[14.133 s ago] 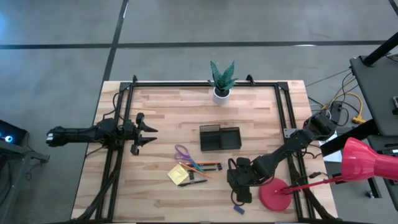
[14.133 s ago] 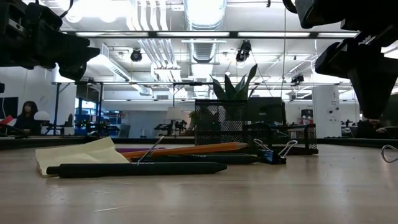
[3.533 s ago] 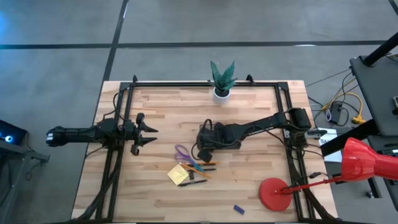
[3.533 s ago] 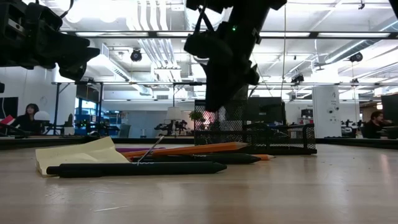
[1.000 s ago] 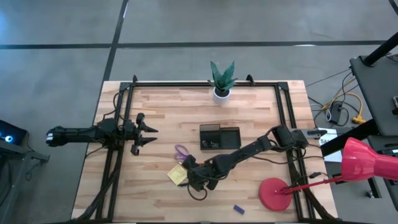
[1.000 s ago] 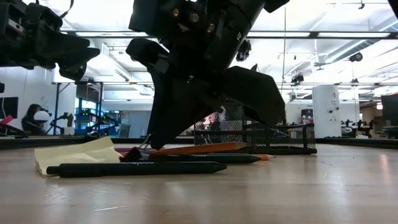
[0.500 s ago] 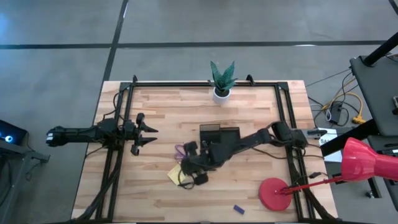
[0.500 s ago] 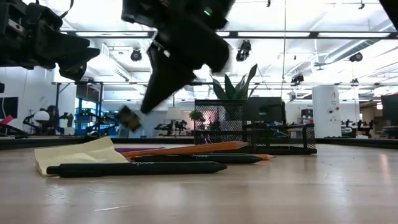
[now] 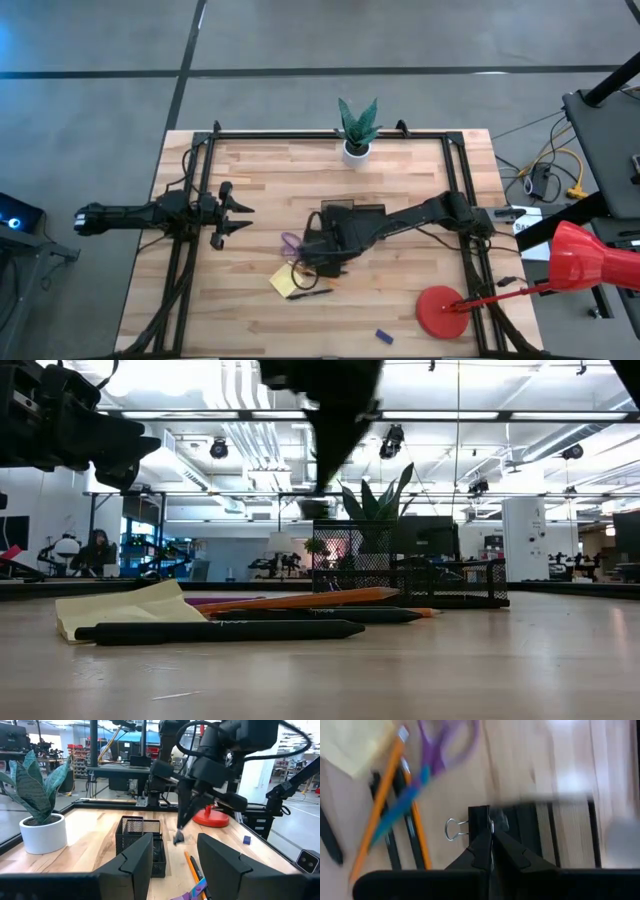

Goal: Pick and place office supplies into organizer
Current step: Put the black clip into the black organizer

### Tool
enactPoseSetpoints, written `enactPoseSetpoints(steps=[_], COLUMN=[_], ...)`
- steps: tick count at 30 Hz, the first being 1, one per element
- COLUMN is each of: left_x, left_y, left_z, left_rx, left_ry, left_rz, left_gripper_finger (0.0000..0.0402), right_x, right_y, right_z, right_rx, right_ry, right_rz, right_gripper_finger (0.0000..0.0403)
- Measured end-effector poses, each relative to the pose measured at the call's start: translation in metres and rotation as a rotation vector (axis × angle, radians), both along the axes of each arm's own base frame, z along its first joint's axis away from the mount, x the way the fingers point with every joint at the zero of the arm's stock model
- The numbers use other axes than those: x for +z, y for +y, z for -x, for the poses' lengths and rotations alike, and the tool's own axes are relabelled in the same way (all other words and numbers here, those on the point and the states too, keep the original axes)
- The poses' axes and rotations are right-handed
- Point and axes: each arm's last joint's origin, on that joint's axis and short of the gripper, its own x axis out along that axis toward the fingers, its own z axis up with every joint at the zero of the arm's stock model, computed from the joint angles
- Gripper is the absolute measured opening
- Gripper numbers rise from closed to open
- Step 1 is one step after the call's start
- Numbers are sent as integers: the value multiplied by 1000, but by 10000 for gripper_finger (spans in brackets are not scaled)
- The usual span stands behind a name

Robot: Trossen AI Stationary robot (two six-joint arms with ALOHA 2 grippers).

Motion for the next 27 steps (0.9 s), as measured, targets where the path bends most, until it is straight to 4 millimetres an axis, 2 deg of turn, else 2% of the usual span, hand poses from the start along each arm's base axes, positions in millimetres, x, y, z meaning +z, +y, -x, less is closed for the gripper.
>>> enactPoseSetpoints(steps=[4, 7, 13, 20, 27], left_x=[0, 0, 0, 0, 0], left_y=[0, 0, 0, 0, 0], left_z=[0, 0, 0, 0, 0], left_rx=[0, 0, 0, 0, 0], left_ry=[0, 0, 0, 0, 0], left_rz=[0, 0, 0, 0, 0], left_gripper_finger=[141, 141, 141, 141, 141], right_x=[3, 4, -3, -18, -35], right_y=[-3, -4, -11, -32, -58], right_z=[13, 16, 16, 16, 11], right_rx=[-247, -378, -518, -642, -759], right_ry=[42, 18, 26, 83, 61], right_rz=[-29, -45, -118, -184, -238], right_gripper_finger=[8, 8, 8, 9, 9])
